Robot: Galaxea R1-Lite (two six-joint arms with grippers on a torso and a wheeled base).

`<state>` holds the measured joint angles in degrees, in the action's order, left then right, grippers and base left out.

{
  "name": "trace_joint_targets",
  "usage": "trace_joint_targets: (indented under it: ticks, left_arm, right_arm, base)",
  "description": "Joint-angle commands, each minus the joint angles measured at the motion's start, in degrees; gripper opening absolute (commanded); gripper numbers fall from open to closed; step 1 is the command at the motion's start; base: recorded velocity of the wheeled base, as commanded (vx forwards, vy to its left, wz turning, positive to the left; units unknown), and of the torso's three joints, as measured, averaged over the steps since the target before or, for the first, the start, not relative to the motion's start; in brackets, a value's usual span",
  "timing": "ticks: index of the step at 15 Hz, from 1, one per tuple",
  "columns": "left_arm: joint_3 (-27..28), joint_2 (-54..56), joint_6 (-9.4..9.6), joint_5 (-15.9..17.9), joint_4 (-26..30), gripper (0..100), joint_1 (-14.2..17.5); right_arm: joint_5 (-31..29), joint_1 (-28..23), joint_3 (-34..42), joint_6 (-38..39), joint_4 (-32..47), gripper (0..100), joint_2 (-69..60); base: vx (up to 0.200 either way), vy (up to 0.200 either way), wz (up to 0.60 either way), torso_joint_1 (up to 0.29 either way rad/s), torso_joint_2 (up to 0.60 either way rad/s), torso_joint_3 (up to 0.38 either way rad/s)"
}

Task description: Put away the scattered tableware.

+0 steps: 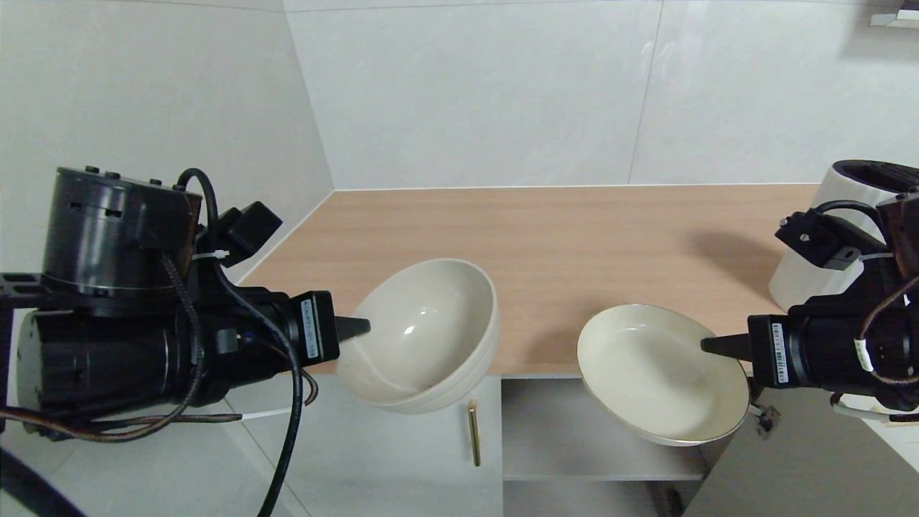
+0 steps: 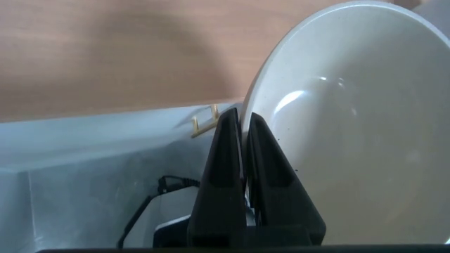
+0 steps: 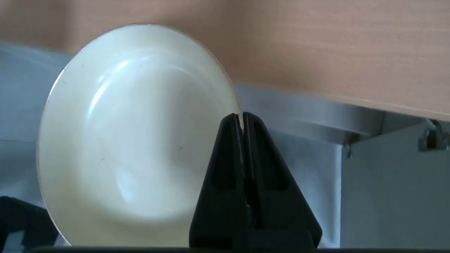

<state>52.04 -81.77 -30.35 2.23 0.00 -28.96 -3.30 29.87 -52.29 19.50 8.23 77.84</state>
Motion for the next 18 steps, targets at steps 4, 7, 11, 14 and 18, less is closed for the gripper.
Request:
trace_joint_targets:
  ticks: [4,7,11,14,18]
  left_arm:
    - [0.0,-1.8,0.03,0.0,0.0,0,-0.1]
    - [0.0,-2.2,0.12,0.0,0.0,0,-0.1]
    - [0.0,-2.4,0.12,0.0,0.0,0,-0.1]
    - [0.0,-2.9,0.12,0.0,0.0,0,-0.1]
    - [0.0,-3.0,0.12,0.0,0.0,0,-0.1]
  right_arm:
    - [0.2,-2.8,0.5,-1.5,-0.3,0,0.6]
    - [0.2,-3.9,0.9,-1.8,-1.7,0,0.7]
    - [0.2,-3.9,1.0,-1.8,-2.2,0,1.6]
    - [0.1,-4.1,1.4,-1.7,-3.2,0,2.5]
    - [0.1,-4.3,2.3,-1.7,-5.4,0,2.8]
  base:
    - [-0.2,0.0,0.0,0.005,0.0,0.002]
    - [-0.067,0.0,0.0,-0.002,0.0,0.004]
    - [0.0,0.0,0.0,0.0,0.0,0.0]
    - [0.0,0.0,0.0,0.0,0.0,0.0]
    - [0.0,0.0,0.0,0.0,0.0,0.0]
